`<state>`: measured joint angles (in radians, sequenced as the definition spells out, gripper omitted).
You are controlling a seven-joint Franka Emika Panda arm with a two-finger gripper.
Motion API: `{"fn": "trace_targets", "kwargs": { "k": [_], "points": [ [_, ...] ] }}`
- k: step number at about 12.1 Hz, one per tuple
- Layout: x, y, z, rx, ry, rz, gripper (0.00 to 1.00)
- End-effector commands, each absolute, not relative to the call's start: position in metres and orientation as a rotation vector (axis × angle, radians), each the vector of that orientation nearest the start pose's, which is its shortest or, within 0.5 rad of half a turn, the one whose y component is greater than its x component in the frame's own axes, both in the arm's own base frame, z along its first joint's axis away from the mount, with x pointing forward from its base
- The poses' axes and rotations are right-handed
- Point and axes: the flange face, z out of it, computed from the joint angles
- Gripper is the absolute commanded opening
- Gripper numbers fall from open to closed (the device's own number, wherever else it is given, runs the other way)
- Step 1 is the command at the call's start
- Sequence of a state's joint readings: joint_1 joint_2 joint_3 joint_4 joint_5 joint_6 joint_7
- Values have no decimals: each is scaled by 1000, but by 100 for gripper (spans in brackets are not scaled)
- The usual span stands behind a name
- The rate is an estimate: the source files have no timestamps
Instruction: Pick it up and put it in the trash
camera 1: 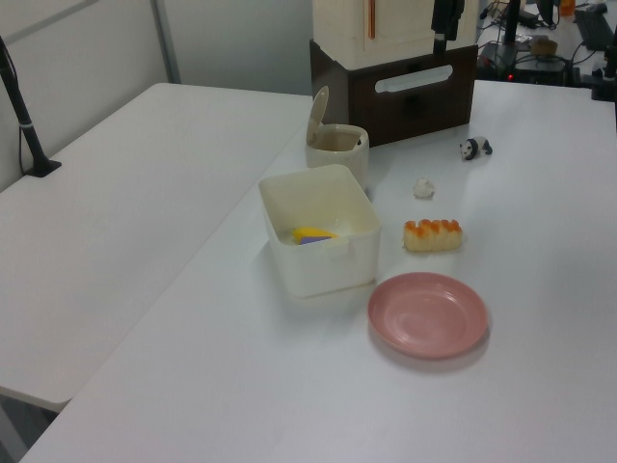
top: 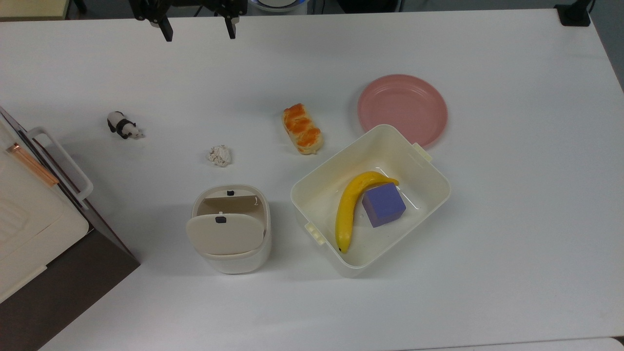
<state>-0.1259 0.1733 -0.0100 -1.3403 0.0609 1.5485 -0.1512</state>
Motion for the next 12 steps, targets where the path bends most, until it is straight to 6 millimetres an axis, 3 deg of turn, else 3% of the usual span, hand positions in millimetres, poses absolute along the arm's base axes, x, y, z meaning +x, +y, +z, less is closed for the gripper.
{"fn": "trace_targets", "kwargs": {
  "k": [1, 7, 12],
  "points": [
    [600, -72, 623, -3077, -69, -49, 100],
    [602, -71, 620, -3077, -76, -42, 100],
    [618, -71, 597, -3098, -88, 12, 100]
  ]
}}
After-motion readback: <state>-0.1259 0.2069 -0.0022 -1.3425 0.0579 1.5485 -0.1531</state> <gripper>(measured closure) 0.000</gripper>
